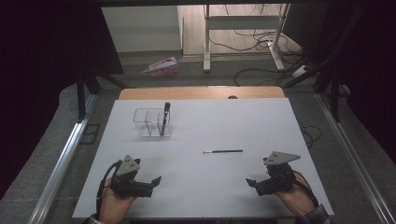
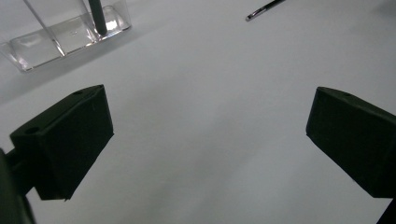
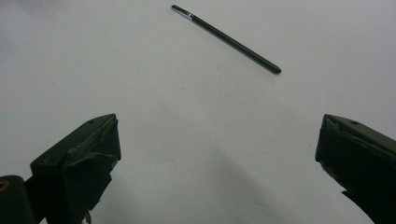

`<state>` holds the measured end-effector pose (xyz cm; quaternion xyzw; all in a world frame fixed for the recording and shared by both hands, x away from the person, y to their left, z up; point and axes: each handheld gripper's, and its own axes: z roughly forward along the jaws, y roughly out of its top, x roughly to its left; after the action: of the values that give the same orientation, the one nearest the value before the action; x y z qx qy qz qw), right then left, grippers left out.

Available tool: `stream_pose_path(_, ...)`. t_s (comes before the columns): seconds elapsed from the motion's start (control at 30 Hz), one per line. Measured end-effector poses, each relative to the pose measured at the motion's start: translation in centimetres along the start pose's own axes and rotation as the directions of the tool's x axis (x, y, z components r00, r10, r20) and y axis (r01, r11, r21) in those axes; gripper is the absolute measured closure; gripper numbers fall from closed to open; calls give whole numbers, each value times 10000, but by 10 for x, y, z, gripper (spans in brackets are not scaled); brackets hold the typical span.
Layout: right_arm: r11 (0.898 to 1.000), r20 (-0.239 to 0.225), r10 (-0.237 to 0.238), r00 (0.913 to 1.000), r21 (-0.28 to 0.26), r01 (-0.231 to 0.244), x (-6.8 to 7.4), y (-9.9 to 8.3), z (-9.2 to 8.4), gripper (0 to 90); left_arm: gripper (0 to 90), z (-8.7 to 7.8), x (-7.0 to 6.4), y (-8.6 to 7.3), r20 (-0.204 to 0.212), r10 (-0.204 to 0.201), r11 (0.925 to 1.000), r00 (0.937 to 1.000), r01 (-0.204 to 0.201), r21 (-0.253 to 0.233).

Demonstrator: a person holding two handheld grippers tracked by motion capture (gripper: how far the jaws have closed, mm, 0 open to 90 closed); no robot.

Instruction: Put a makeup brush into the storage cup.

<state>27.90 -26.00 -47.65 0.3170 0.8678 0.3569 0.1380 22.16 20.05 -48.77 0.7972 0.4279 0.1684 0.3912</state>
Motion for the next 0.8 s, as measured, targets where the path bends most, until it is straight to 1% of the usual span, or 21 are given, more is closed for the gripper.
stream_pose_path(0.03,10000,-18,-14,10000,19,14,0,1,0,0,11,0,0,0,13,-13,10000,10000,13,-5)
stream_pose_path(0.13,9998,126,-124,9998,158,122,0,3,1,0,10,-1,1,-1,-1,-20,10000,10000,20,10)
stream_pose_path(0.2,9997,161,-175,9997,193,172,0,8,1,0,10,-1,2,-1,29,-63,10000,10000,63,-12)
stream_pose_path(0.27,9996,169,-175,9997,202,171,0,8,1,0,10,-1,2,-1,13,-61,10000,10000,61,1)
stream_pose_path(0.43,9986,171,-252,9995,470,244,-2,15,3,0,8,-1,3,-2,24,-148,9999,9999,148,-1)
stream_pose_path(0.53,9984,56,-134,9999,558,130,-3,17,3,0,7,-1,3,-1,18,-171,9999,9999,171,-8)
stream_pose_path(0.73,9959,73,-39,10000,909,32,-11,23,3,0,5,-1,3,-2,-7,-175,9998,9998,175,37)
stream_pose_path(0.8,9950,2,37,10000,997,-37,-13,26,3,0,4,-1,3,-2,2,-203,9998,9998,203,36)
